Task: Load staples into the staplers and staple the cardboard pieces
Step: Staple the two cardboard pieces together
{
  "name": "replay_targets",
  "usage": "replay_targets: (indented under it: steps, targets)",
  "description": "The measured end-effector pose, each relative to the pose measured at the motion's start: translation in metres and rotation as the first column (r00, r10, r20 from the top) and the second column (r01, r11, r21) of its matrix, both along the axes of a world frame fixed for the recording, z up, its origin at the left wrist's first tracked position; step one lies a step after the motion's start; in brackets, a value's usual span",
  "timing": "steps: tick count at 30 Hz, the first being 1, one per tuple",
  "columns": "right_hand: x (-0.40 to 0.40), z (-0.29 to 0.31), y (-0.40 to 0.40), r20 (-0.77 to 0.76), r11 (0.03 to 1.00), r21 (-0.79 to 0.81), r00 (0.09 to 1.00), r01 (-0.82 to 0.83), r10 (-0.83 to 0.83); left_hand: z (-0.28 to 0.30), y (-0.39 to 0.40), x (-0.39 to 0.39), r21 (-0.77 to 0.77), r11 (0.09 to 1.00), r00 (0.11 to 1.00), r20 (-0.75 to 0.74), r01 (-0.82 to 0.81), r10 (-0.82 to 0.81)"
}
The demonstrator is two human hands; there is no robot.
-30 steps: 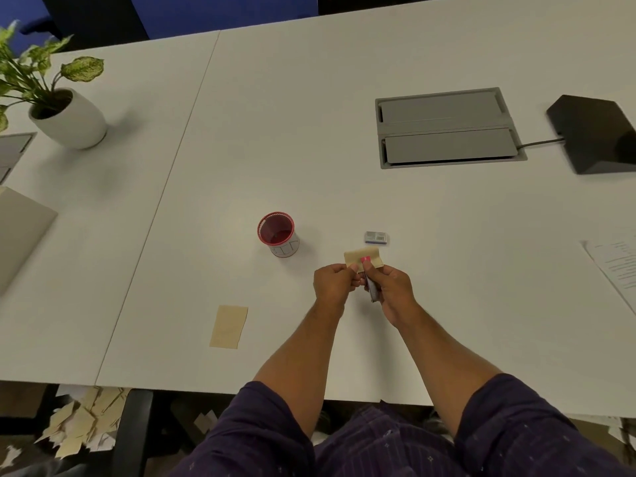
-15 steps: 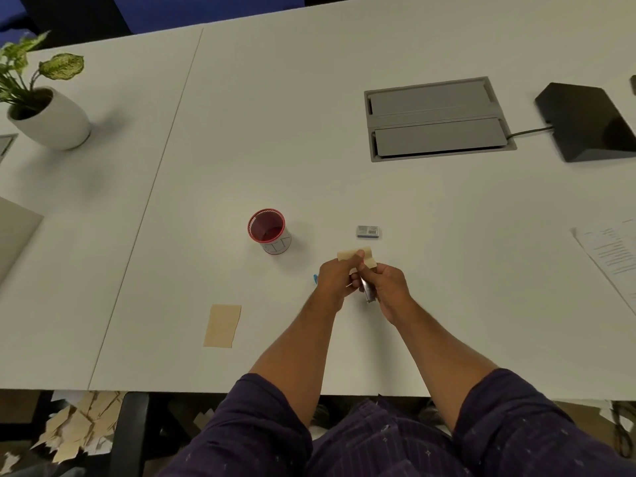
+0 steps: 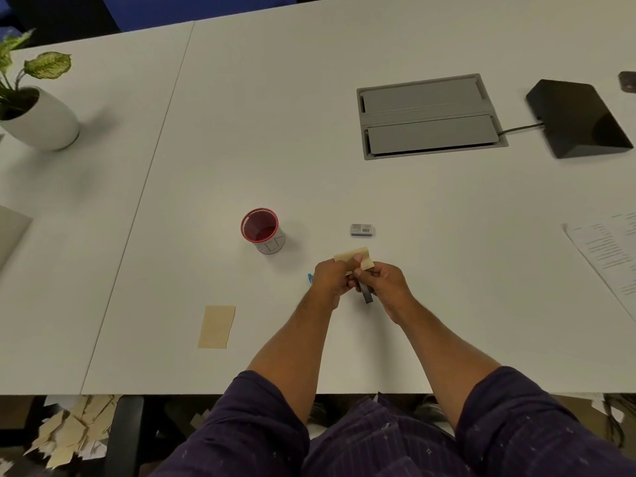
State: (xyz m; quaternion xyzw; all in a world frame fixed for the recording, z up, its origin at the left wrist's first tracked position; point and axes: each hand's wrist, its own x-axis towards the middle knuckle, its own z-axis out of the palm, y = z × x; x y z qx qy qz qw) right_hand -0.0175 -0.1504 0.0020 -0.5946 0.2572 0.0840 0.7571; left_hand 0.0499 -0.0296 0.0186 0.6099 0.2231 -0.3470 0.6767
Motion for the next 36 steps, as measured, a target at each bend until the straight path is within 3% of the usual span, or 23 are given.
replay_targets:
  steps: [19, 26, 36]
  targets:
    - [0.004, 0.000, 0.001, -0.058, 0.992, -0.117, 0.997, 0.036, -0.043, -0.006, -0.011, -0.003, 0.082, 0.992, 0.994, -0.049, -0.098, 0.102]
    - [0.007, 0.002, 0.002, -0.020, 0.997, -0.068, 0.999, -0.034, 0.032, 0.001, 0.007, 0.007, -0.051, 0.998, 0.997, -0.073, 0.034, -0.037]
    - [0.005, 0.002, 0.002, 0.059, 0.998, 0.057, 0.998, -0.003, 0.000, 0.009, 0.010, 0.009, -0.134, 0.990, 0.989, -0.140, 0.036, -0.054]
